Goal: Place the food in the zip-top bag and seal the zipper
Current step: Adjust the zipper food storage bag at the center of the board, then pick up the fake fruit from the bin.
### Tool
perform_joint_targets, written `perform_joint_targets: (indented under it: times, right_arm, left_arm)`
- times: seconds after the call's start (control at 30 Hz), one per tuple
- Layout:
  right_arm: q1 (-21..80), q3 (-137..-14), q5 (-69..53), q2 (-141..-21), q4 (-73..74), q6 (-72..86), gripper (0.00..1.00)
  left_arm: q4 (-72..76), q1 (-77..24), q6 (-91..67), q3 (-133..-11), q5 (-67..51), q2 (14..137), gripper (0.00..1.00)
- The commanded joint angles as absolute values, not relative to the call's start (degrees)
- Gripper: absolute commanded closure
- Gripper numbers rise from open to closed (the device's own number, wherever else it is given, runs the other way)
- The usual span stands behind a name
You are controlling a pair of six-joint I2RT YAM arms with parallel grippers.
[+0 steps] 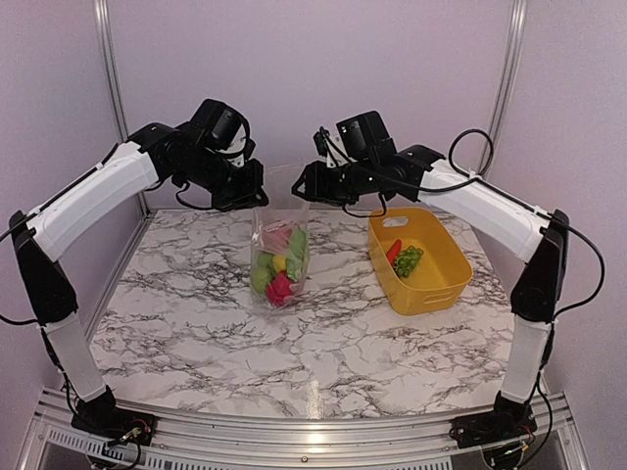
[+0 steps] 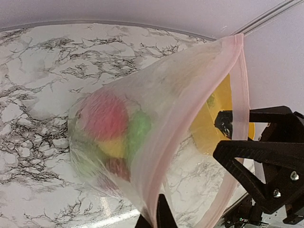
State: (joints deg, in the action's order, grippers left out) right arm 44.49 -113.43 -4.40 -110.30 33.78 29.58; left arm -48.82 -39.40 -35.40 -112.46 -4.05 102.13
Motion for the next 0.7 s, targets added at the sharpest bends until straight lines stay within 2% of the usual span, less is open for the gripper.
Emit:
perform_joint_targets:
  times: [0.0,0.23,0.5,0.67]
  right_arm:
    - [41.47,-113.72,-9.2,-106.18,31.72,30.01,0.52]
    - [37.07,-103.78,-2.95,-97.52,30.19,26.69,0.41]
    - [26.11,-84.19,-0.26,-88.01,27.4,31.76,0.44]
    - [21.58,-75.88,-0.86,-86.59,26.27,33.75,0.49]
  left_arm:
    - [-51.55,-39.38,-34.08,-113.21,-4.9,104.27,1.0]
    - [-51.43,-39.38,-33.71,-114.05,-5.96,105.67,1.0]
    - [-51.07,-39.38,-33.52,-113.63,-7.48,106.26,1.0]
    - [-50.13,-39.38,-33.14,-112.59,-9.07,106.02,1.0]
